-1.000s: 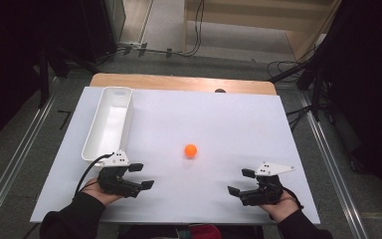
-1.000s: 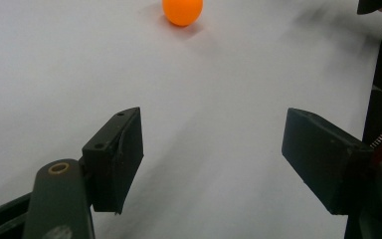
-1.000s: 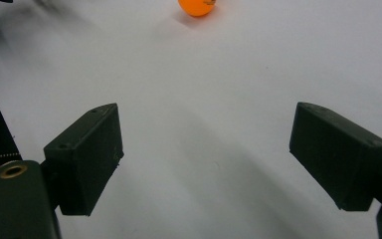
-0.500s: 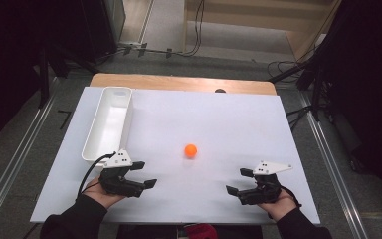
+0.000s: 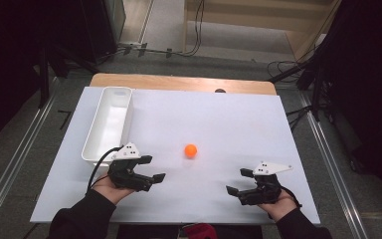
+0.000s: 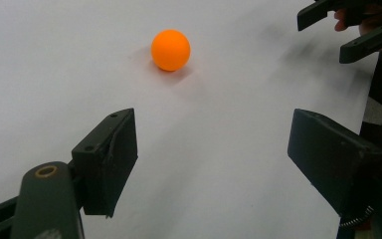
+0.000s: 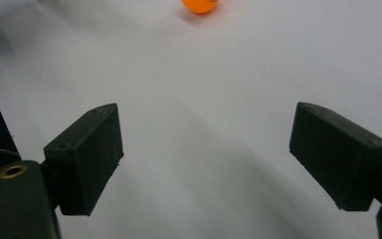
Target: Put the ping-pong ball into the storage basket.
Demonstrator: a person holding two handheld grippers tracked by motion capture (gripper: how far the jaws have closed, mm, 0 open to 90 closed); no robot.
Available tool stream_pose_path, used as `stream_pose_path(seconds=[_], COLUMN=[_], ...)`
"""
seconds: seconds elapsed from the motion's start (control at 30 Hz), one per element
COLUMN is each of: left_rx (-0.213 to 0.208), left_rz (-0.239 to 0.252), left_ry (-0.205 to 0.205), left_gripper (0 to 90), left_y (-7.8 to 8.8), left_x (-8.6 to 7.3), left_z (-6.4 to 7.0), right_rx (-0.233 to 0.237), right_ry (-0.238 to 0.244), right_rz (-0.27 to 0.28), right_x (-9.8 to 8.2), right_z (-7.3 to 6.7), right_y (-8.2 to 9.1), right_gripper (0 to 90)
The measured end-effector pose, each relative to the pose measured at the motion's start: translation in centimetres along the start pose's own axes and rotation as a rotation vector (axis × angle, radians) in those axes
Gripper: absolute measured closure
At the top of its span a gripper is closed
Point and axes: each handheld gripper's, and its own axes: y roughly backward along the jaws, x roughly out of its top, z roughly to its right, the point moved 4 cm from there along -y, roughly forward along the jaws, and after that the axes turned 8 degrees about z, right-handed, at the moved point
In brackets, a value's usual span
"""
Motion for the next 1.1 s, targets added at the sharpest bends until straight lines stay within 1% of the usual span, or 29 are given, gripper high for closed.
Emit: stream_pose_path(seconds=[0.1, 0.17, 0.27, 0.3, 0.37, 0.5, 0.57, 0.63, 0.67, 0.77, 0.8, 0.83, 0.93, 1.0, 1.1], left_rx=[0.001, 0.005, 0.008, 0.008, 0.01, 0.016, 0.017, 0.017, 0.017, 0.015, 0.021, 0.022, 0.01, 0.013, 0.013], left_rz=[-0.001, -0.003, 0.0, -0.004, -0.006, -0.01, -0.009, -0.007, -0.009, 0.001, -0.005, -0.008, -0.004, -0.005, -0.011], left_ry=[0.001, 0.001, 0.006, -0.006, -0.011, -0.018, -0.015, -0.012, -0.015, -0.02, -0.025, -0.03, -0.025, -0.031, -0.045], left_gripper=[20.2, 17.4, 17.0, 17.0, 17.0, 17.0, 17.0, 17.0, 17.0, 17.0, 13.5, 13.5, 13.5, 13.5, 13.4], left_y=[-0.4, -0.7, -1.0, -1.1, -1.3, -1.8, -2.1, -2.3, -2.4, -2.8, -2.9, -3.0, -3.4, -3.6, -3.9], left_x=[0.3, 0.5, 0.7, 0.8, 0.9, 1.2, 1.4, 1.5, 1.6, 1.9, 2.0, 2.1, 2.3, 2.4, 2.6], left_z=[0.0, -0.1, -0.1, -0.1, -0.1, -0.2, -0.3, -0.4, -0.4, -0.4, -0.4, -0.4, -0.3, -0.3, -0.3], right_rx=[0.001, 0.001, -0.003, -0.001, -0.003, -0.002, 0.001, -0.001, -0.001, 0.004, 0.002, 0.0, 0.0, -0.004, -0.005], right_ry=[0.001, 0.005, 0.002, 0.001, 0.0, 0.016, 0.01, 0.015, 0.02, 0.011, 0.01, 0.023, 0.014, 0.013, 0.013], right_rz=[0.001, 0.001, -0.001, 0.0, 0.002, 0.0, -0.002, -0.002, 0.003, -0.004, -0.007, -0.009, -0.006, 0.001, -0.002], right_x=[0.0, -0.1, -0.1, -0.1, -0.1, -0.1, -0.1, 0.0, 0.0, 0.0, 0.0, 0.0, 0.0, 0.0, 0.0], right_z=[-0.1, -0.1, -0.1, -0.1, -0.1, 0.0, -0.2, -0.2, -0.2, -0.2, -0.3, -0.2, -0.3, -0.2, -0.2], right_y=[0.0, 0.0, 0.1, 0.1, 0.1, 0.0, 0.1, 0.1, 0.0, -0.1, -0.2, -0.2, -0.1, 0.0, -0.1], right_gripper=[12.2, 12.2, 12.2, 12.2, 12.2, 12.2, 12.2, 12.2, 12.2, 12.2, 12.2, 12.1, 12.2, 12.2, 12.2])
